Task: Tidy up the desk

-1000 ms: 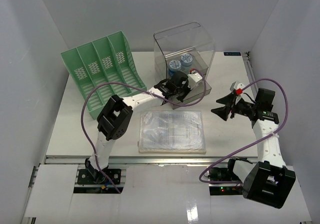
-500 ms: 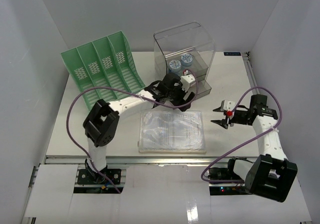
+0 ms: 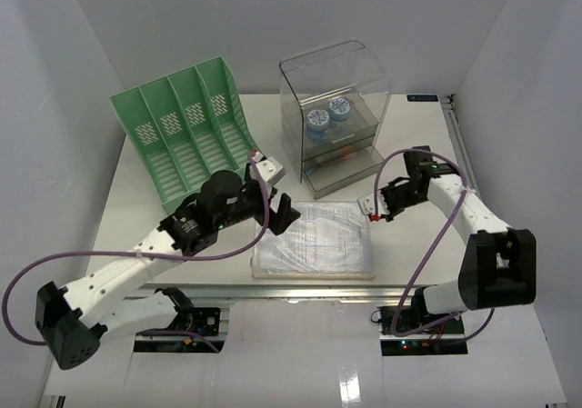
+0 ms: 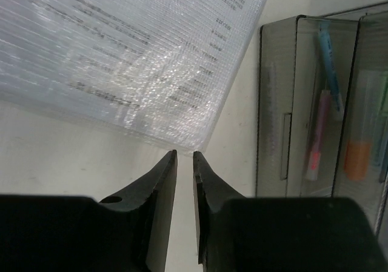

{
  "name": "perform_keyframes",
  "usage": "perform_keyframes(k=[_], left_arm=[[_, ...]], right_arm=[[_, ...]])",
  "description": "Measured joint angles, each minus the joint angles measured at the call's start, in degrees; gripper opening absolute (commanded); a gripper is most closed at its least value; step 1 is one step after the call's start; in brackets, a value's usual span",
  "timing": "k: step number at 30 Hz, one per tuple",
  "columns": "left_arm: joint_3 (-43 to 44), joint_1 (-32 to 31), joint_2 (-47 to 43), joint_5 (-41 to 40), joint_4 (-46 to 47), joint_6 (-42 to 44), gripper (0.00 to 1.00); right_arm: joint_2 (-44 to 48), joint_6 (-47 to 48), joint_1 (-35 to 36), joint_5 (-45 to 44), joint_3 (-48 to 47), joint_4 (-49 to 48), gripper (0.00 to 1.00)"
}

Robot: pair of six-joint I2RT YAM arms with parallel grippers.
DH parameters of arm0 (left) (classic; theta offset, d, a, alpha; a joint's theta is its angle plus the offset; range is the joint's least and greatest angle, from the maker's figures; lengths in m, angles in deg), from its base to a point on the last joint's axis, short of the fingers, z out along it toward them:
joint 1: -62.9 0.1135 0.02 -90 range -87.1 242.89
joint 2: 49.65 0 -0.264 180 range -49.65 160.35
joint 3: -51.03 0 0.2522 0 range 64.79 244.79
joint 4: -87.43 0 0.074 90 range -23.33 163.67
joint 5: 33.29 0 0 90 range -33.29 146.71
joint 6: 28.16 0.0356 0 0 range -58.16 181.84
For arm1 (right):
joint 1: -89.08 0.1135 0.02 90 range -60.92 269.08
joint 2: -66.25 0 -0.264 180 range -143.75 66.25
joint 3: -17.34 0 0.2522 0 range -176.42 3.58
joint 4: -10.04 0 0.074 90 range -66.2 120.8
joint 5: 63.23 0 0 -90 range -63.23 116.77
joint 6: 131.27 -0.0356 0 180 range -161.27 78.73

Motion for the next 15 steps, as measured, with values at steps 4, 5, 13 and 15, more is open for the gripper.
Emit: perform_keyframes(k=[4,5,13,15], left_arm=[[-6.9,0.7,-11.0,-8.4,-5.7,0.1,0.98],[-8.3,0.8,-13.6,-10.2,-6.6,0.1,0.98],[-15.1,0.9,-28.7,-18.8,-9.6,-0.8,0.98],[-15.2,0.9,-29.8,-20.1,-9.2,-0.8,0.98]], right_arm=[[-6.1,-1.6,7.2,-7.6,-0.4,-9.6,0.13],[-8.3,-2.5,8.5,-9.1,-1.1,-11.3,0.13],[-23.8,-13.8,12.3,-19.4,-11.1,-24.5,0.20],[-25.3,-16.9,12.7,-21.3,-12.2,-26.9,0.23]])
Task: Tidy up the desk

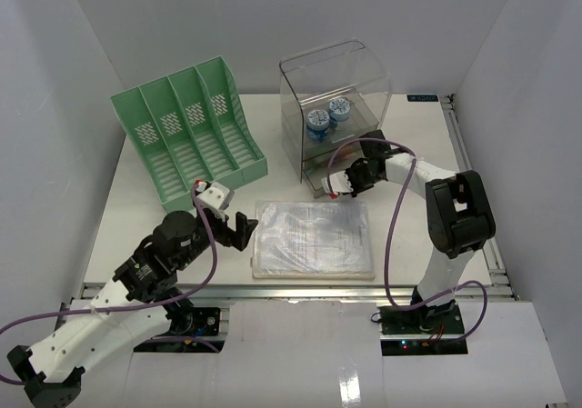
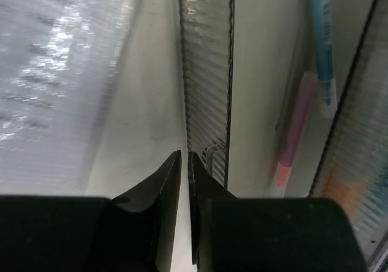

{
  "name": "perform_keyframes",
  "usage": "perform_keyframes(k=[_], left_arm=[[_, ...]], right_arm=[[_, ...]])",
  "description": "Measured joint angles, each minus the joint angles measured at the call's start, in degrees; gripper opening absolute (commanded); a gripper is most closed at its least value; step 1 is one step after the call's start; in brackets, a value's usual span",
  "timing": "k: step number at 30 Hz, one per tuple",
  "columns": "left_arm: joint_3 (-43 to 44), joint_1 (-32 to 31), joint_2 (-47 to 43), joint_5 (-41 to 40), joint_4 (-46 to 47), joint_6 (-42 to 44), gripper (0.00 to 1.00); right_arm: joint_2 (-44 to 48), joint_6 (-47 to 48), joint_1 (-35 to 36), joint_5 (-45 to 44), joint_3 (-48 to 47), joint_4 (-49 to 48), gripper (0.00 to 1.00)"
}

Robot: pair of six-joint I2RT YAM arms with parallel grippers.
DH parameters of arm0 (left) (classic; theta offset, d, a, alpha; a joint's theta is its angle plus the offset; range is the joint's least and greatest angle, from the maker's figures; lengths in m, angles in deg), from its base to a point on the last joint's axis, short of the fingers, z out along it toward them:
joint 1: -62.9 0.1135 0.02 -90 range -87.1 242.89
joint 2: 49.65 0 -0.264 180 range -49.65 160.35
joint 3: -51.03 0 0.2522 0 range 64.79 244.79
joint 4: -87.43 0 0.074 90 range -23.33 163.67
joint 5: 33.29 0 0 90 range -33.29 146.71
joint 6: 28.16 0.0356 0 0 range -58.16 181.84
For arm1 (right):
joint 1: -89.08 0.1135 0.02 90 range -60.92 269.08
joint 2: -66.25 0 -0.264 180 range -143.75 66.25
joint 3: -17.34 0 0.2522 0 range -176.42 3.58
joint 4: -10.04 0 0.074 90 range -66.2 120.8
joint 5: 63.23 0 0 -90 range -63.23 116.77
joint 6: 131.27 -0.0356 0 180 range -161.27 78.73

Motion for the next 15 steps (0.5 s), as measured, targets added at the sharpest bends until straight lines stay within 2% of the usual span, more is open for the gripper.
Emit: perform_keyframes(k=[8,15], left_arm=[[-0.1,0.0,0.8,-1.4,0.1,-0.1,0.98],[-0.2,0.0,0.6,-1.8,0.1,-0.2,0.98]], right_arm=[[-4.7,-12.6,1.6,-6.7,-3.7,-10.4,0.40],[-6.2,-19.0,2.5,-8.9,-4.7,-12.7,0.43]])
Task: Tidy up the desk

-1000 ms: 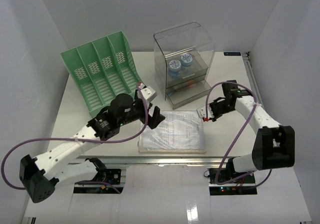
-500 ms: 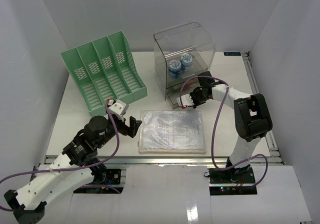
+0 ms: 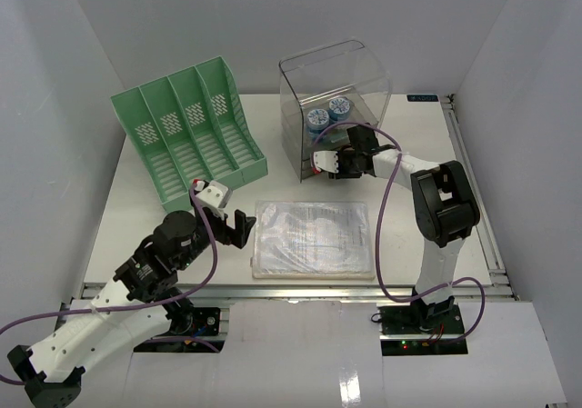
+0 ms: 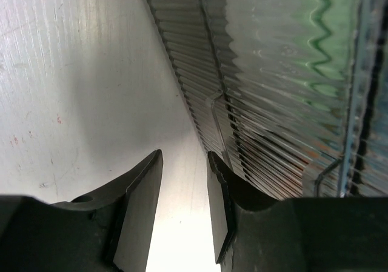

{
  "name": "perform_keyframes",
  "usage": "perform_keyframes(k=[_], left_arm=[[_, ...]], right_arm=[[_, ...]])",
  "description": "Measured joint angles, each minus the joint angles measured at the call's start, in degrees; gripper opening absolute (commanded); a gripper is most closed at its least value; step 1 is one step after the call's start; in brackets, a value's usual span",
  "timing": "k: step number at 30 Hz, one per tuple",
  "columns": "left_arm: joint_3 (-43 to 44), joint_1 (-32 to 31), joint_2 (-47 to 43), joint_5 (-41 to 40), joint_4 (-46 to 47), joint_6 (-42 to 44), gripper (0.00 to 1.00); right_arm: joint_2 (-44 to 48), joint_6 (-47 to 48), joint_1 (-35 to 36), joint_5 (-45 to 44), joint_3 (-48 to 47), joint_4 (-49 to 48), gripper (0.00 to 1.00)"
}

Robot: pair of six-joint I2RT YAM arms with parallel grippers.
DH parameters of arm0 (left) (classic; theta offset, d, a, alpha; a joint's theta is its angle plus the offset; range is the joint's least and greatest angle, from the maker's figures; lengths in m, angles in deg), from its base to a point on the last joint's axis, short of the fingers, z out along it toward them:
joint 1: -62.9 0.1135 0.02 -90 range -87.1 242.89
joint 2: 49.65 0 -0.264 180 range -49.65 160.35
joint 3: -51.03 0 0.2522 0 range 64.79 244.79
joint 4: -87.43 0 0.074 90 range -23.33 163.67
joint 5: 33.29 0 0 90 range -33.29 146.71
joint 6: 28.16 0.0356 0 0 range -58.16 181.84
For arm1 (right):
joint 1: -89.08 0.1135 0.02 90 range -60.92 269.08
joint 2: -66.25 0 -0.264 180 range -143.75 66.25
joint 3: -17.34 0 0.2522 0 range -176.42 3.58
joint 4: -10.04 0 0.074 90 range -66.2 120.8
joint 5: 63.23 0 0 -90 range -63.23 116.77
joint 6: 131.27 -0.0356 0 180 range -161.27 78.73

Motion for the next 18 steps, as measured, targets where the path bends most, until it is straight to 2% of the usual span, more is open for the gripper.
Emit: perform_keyframes(k=[5,9,15,17,18], left_arm=[[-0.3,0.0,0.2,0.8,0.0,0.0,0.98],[-0.3,0.0,1.4,2.6,0.3,0.0,0.98],[-0.4,0.0,3.0,5.1,0.4,-0.1,0.98],[-0.4,0.0,3.1,5.6,0.4,-0.3,0.98],[-0.4,0.0,3.1,5.8,0.4,-0.5,0.98]], right_arm=[[1.4,-2.3,0.0,0.8,1.3,0.0,0.49],[6.7,-5.5,-0.5,4.1,3.7,2.9,0.62],[14.7,-9.8,-1.9,15.9,2.9,14.8,0.80],[16.0,-10.3,-2.3,20.3,2.9,19.0,0.90],[16.4,-10.4,-2.3,22.3,3.1,20.7,0.90]])
